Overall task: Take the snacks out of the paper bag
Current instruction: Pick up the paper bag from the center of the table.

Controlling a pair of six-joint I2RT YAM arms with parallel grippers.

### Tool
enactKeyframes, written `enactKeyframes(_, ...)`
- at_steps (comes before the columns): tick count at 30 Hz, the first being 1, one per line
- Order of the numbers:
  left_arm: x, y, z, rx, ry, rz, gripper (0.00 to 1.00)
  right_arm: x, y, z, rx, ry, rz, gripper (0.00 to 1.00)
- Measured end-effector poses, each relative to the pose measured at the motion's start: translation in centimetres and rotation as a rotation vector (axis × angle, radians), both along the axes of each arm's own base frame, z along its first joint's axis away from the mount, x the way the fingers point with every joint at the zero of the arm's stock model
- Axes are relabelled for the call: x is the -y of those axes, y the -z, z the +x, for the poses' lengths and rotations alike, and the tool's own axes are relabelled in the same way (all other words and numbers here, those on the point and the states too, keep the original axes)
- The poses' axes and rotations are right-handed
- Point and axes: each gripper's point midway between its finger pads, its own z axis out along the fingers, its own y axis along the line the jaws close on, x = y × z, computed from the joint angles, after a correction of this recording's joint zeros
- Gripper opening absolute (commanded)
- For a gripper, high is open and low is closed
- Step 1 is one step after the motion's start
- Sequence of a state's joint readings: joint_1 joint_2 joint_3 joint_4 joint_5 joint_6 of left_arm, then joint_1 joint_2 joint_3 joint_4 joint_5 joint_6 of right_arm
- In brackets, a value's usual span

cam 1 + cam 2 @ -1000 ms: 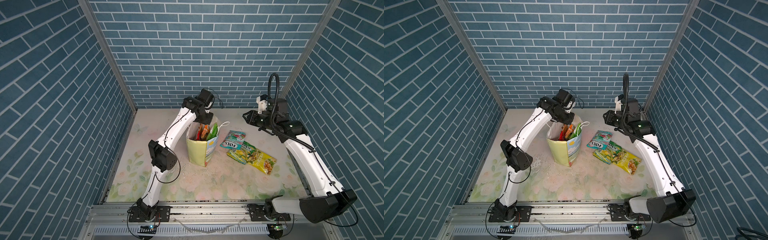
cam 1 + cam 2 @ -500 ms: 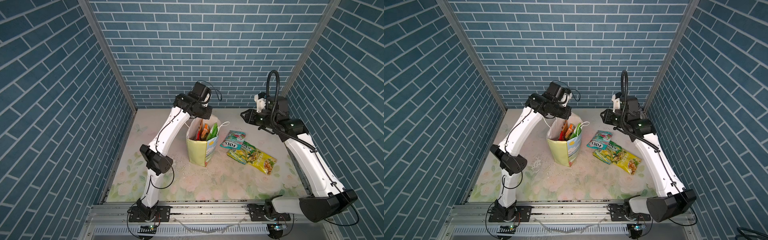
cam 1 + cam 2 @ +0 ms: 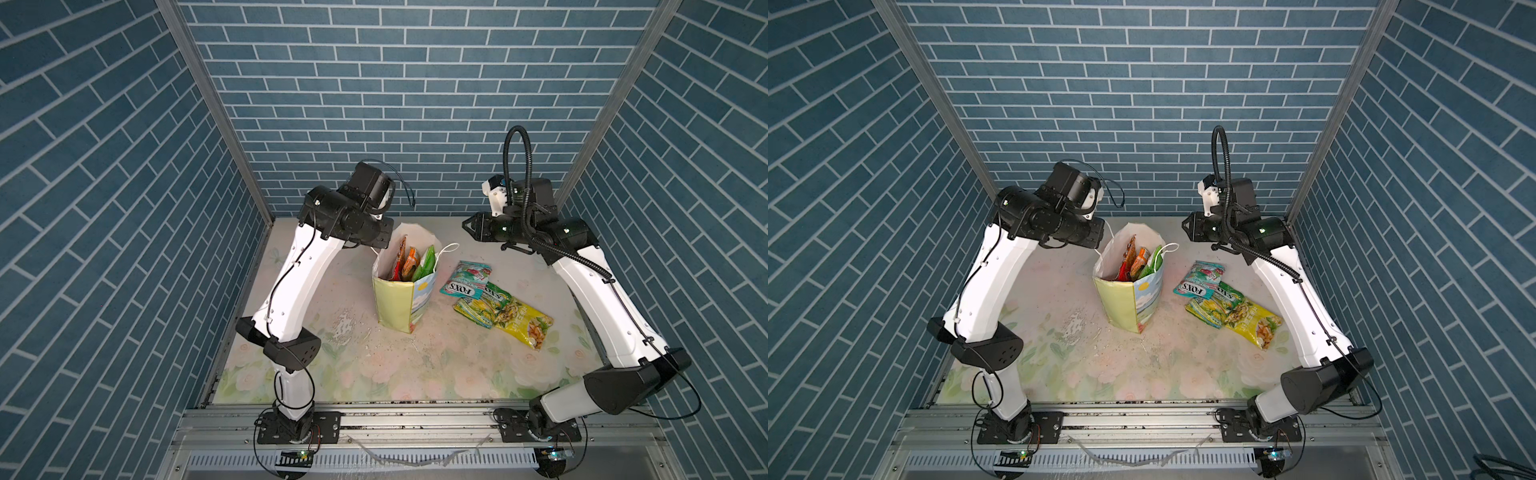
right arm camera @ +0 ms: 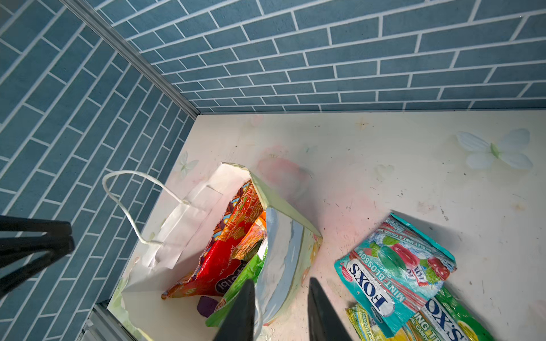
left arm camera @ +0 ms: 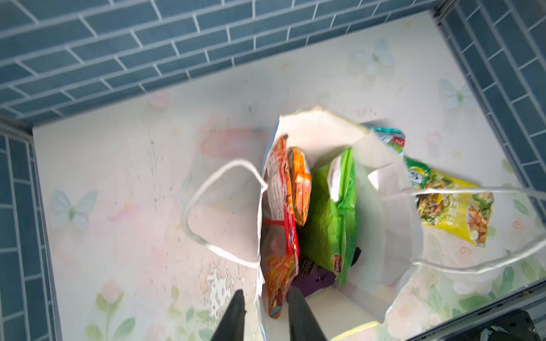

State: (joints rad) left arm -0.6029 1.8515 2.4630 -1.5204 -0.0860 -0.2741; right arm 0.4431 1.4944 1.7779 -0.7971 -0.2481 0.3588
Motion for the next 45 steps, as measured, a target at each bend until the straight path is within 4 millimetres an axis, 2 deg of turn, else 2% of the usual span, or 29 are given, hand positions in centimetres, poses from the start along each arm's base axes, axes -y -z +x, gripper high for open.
enactKeyframes(1,-0.1,1.0,-0.2,-0.024,-0.001,0.023,0.38,0.0,0.1,-0.1,-0.004,-0.003,0.001,0.31)
enactKeyframes(5,0.4,3.6,0.0,-0.066,-0.002,0.066,0.38,-0.1,1.1,-0.3,-0.022,-0.011,-0.001,0.31)
enactKeyframes(12,0.7,4.3,1.3,-0.042,-0.013,0.072,0.4,0.7,2.6,-1.8,-0.049,-0.006,-0.015,0.31)
enactKeyframes(20,0.9,7.2,3.3,-0.086,-0.027,0.116,0.41,1.5,1.4,-3.0,-0.011,0.005,-0.005,0.31)
enactKeyframes(21,0.9,7.4,3.6,-0.088,-0.028,0.118,0.38,1.5,1.4,-3.0,-0.01,0.006,-0.005,0.31)
enactKeyframes(22,0.9,7.7,3.9,-0.09,-0.029,0.12,0.32,1.5,1.4,-3.0,-0.01,0.006,-0.006,0.31)
enactKeyframes(25,0.9,8.3,4.4,-0.099,-0.029,0.111,0.08,1.6,1.8,-3.0,-0.019,0.01,-0.012,0.31)
enactKeyframes(28,1.0,9.0,4.7,-0.119,-0.017,0.102,0.01,2.2,2.4,-3.0,-0.042,0.037,-0.031,0.31)
enactKeyframes(30,1.0,9.4,4.9,-0.126,-0.01,0.098,0.0,2.8,3.2,-2.9,-0.072,0.066,-0.04,0.31)
enactKeyframes(32,1.1,9.8,5.0,-0.131,-0.001,0.097,0.0,3.5,4.8,-2.8,-0.123,0.095,-0.048,0.31)
enactKeyframes(34,1.2,10.3,4.9,-0.139,0.01,0.1,0.0,3.8,8.0,-2.7,-0.215,0.11,-0.061,0.3)
enactKeyframes(37,1.3,10.5,5.0,-0.144,0.025,0.1,0.01,3.2,14.7,-3.1,-0.413,0.109,-0.073,0.28)
enactKeyframes(40,1.1,10.0,5.4,-0.136,0.035,0.087,0.02,2.0,22.0,-4.8,-0.626,0.083,-0.108,0.27)
enactKeyframes(41,1.1,9.8,5.6,-0.133,0.038,0.082,0.01,1.5,23.7,-5.3,-0.679,0.073,-0.122,0.27)
enactKeyframes(43,1.2,9.3,6.2,-0.124,0.047,0.066,0.01,0.3,26.1,-6.0,-0.749,0.049,-0.143,0.27)
enactKeyframes(45,1.6,9.0,6.8,-0.116,0.057,0.054,0.02,-0.8,27.2,-5.9,-0.77,0.03,-0.136,0.27)
